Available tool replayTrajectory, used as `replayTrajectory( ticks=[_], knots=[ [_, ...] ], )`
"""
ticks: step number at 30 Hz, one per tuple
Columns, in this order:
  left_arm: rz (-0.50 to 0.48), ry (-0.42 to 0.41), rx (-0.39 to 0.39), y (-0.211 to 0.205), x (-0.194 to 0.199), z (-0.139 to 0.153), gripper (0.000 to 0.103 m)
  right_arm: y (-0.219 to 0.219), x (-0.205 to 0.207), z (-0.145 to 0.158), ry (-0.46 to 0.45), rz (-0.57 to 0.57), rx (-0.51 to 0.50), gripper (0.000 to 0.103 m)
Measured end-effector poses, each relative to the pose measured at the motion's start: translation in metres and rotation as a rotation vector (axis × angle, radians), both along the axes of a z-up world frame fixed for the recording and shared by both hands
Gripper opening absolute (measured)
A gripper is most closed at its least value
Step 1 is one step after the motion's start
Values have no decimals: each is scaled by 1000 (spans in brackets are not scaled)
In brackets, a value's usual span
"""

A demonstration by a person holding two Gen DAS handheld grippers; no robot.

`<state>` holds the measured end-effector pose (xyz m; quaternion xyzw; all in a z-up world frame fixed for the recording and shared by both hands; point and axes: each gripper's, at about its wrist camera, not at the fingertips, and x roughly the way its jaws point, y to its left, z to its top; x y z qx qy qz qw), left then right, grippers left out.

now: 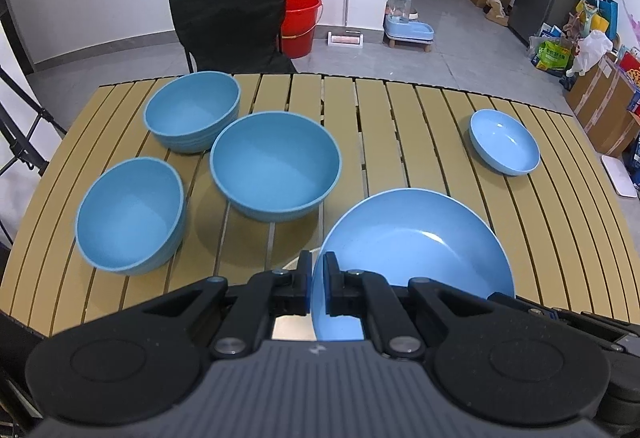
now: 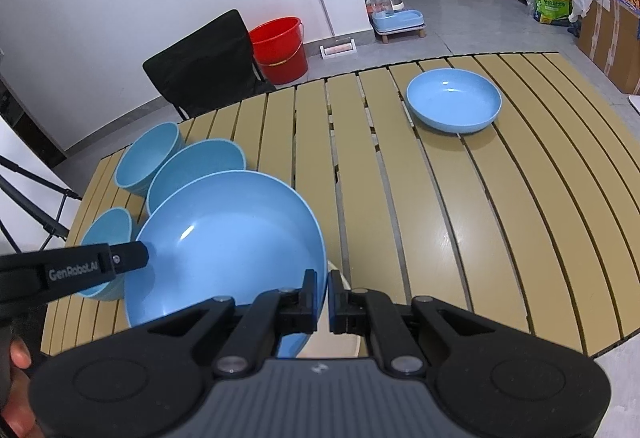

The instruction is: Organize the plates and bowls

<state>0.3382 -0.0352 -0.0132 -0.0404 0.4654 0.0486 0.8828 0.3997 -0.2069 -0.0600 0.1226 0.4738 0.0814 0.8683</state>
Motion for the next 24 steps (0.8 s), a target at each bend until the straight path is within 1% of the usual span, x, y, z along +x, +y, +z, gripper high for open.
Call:
replayTrajectory(
  ticks=[11, 24],
  knots=[
    [13, 5, -4, 11, -19, -8, 6, 12, -16, -14, 24, 11, -5, 5],
    [42, 44, -21, 26, -17, -42, 6, 26, -19, -41, 59, 7, -7, 5]
  ],
)
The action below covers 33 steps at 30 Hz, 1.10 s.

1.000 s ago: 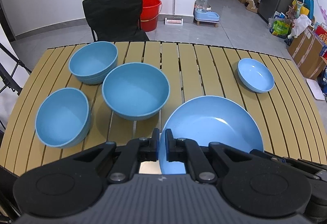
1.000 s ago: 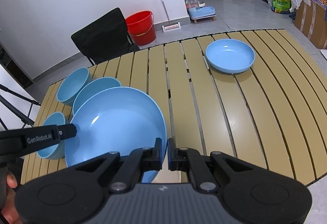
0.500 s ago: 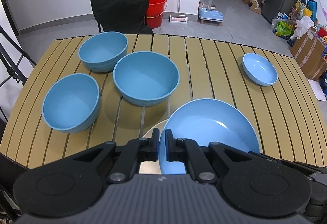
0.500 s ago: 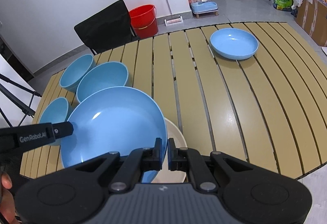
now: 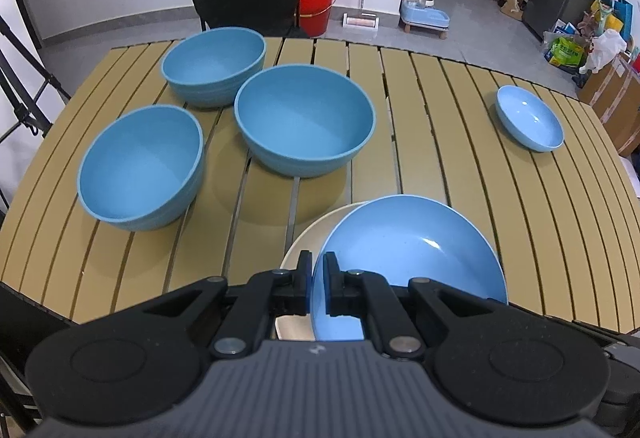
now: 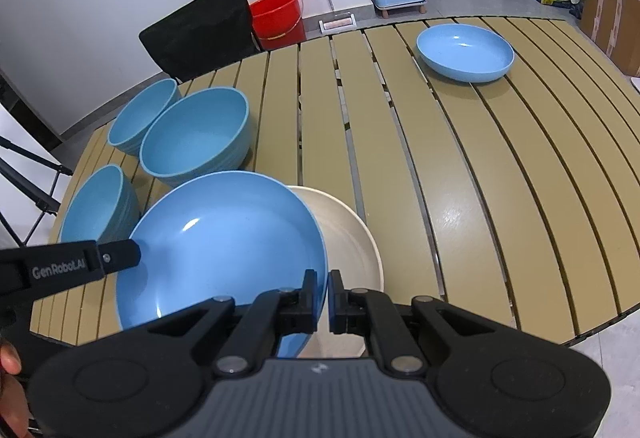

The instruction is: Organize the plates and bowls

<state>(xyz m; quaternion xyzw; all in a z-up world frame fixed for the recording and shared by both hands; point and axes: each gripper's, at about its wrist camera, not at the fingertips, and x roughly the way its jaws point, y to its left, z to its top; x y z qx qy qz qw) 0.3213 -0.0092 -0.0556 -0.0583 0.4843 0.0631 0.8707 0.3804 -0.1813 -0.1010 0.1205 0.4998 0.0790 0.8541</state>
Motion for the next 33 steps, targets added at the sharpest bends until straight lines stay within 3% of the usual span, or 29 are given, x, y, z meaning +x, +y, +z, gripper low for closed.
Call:
replayTrajectory(
  ticks=[18, 33],
  knots=[
    [10, 61, -15, 6, 18, -60, 7, 6, 9, -36, -26, -7, -43, 5],
    [-12, 57, 5, -1, 22, -76, 7, 1, 15, -63, -18, -23, -33, 5]
  ],
)
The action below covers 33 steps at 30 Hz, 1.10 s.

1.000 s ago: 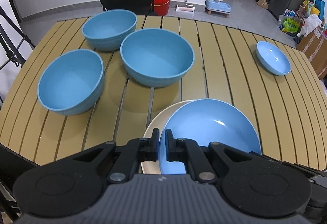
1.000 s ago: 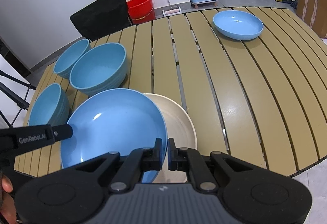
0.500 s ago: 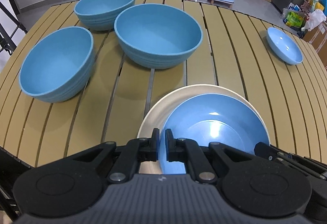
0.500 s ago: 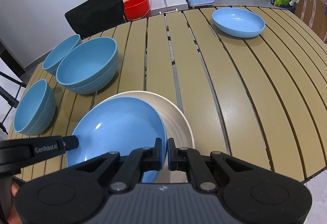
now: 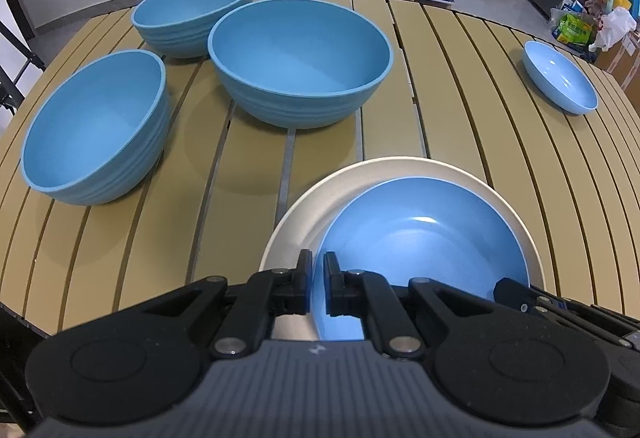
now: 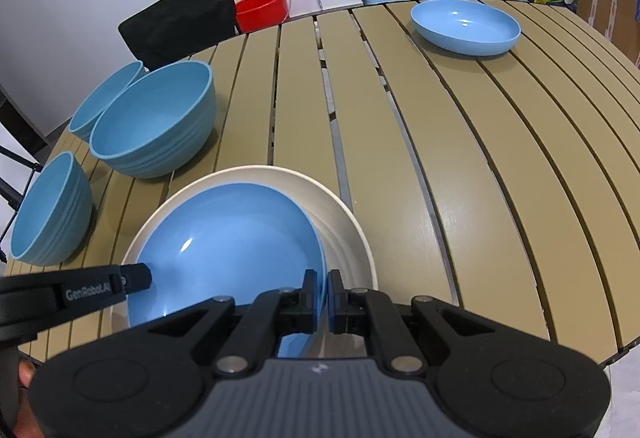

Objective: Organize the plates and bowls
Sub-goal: 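Lower the blue plate onto the cream plate and open both grippers, then move both open grippers to the rim of the smaller blue plate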

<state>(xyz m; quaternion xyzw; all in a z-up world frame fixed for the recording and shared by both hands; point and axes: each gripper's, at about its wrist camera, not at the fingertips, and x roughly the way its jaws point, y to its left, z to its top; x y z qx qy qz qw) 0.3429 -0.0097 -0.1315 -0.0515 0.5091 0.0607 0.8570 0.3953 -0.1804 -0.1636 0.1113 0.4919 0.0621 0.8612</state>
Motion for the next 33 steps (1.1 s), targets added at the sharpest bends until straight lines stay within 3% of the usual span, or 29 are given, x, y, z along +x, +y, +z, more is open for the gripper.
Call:
replayTrajectory(
  ticks=[10, 14, 16, 18, 22, 28, 30, 33],
  knots=[
    [3, 20, -12, 1, -2, -5, 8, -1, 3, -2, 10, 2, 10, 6],
    [-1, -4, -14, 5, -3, 3, 10, -4, 0, 1, -2, -2, 33, 11],
    [2, -17, -12, 7, -5, 8, 17, -6, -2, 4, -14, -5, 41, 12],
    [6, -34, -6, 8, -7, 14, 36, -9, -4, 7, -19, -8, 45, 18],
    [7, -63, 5, 11, -13, 26, 43, -13, -9, 16, -30, -7, 59, 27],
    [20, -98, 23, 16, -23, 42, 65, -19, -21, 28, -55, -7, 72, 50],
    [24, -119, 37, 17, -27, 48, 80, -20, -25, 33, -64, -8, 70, 62],
    [26, -146, 50, 18, -33, 58, 94, -23, -31, 42, -81, -11, 57, 82]
  ],
)
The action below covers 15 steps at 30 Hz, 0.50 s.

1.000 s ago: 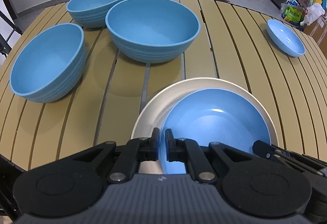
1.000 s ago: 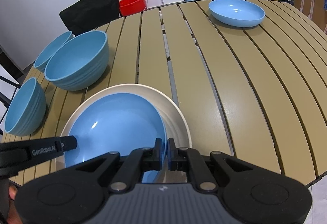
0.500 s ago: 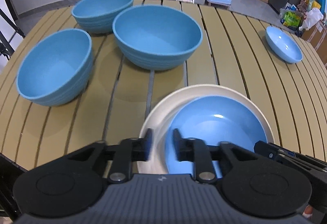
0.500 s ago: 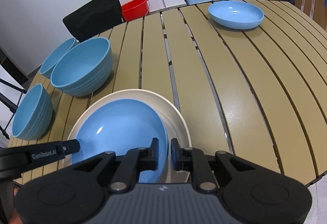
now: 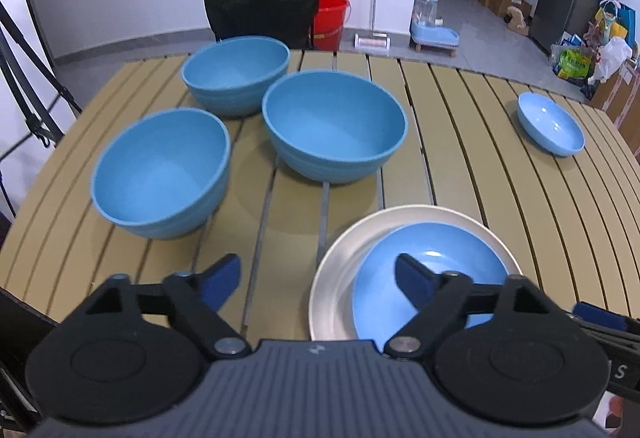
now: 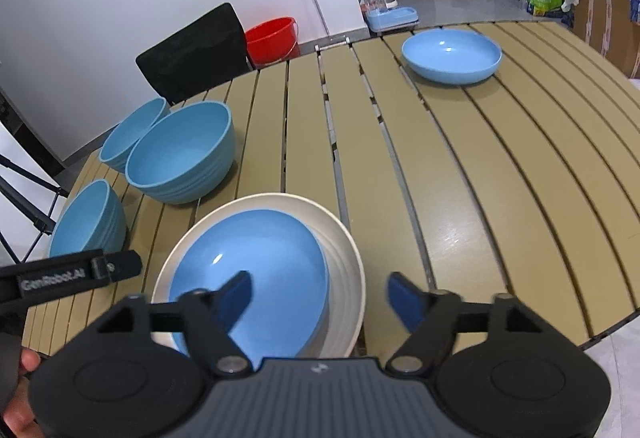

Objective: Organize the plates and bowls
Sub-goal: 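Move both open grippers to the rim of the smaller blue plate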

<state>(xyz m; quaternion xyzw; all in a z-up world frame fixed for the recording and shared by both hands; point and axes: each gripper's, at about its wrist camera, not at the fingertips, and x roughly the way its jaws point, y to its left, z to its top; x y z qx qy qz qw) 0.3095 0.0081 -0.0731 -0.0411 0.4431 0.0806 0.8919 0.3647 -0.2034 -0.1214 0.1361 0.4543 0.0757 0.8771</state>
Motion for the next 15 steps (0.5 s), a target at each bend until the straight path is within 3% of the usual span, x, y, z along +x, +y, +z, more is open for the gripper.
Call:
replayTrajectory(
  ticks=[2, 6, 15],
  knots=[
    [7, -7, -3, 2, -3, 4, 103, -2, -2, 6, -8, -4, -3, 86],
    [34, -6, -16, 8, -10, 9, 103, -5, -9, 15, -16, -12, -17, 103],
    [51, -22, -37, 17, -28, 23, 103, -7, -25, 32, -25, -20, -43, 103]
  ],
)
